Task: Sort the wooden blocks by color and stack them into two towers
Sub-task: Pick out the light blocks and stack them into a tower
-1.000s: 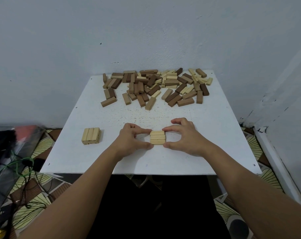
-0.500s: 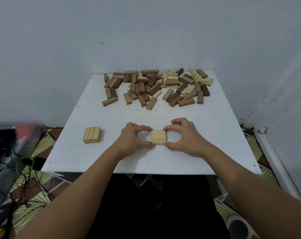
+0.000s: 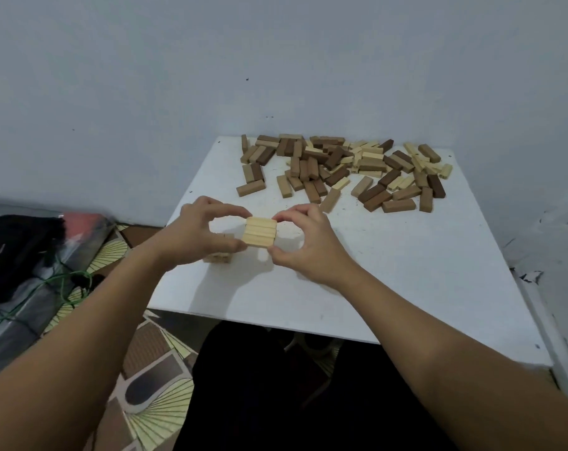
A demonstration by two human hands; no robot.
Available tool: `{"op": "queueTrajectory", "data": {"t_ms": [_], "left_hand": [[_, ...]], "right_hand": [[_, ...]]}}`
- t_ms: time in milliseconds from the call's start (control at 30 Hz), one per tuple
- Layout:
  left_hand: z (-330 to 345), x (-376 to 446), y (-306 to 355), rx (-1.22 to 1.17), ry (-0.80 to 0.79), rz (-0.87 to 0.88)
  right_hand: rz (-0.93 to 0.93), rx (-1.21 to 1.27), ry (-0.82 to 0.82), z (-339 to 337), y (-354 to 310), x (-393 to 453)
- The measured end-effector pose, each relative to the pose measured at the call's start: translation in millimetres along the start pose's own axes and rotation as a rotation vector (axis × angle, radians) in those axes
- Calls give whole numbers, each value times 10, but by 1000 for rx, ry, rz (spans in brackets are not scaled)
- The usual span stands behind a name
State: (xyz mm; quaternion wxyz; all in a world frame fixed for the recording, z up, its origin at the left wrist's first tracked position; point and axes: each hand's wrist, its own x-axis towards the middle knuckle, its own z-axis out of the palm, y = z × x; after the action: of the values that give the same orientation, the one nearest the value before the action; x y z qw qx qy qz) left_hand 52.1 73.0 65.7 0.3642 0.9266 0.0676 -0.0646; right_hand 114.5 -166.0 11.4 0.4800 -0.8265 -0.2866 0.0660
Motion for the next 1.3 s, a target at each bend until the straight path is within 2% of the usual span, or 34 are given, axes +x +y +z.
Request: {"op": "queueTrajectory", "data": {"t_ms": [200, 367, 733, 1300], "left_hand": [[-234, -112, -506, -85, 16, -66], [-260, -78, -745, -127, 15, -83], [-153, -35, -950, -342, 13, -97], [-96, -23, -1067, -438, -8, -106]], "right_hand": [[6, 11, -92, 509, -120, 265], [28, 8, -104, 723, -66, 364], [47, -8, -90, 839, 20, 404], [66, -16, -94, 849, 38, 393]]}}
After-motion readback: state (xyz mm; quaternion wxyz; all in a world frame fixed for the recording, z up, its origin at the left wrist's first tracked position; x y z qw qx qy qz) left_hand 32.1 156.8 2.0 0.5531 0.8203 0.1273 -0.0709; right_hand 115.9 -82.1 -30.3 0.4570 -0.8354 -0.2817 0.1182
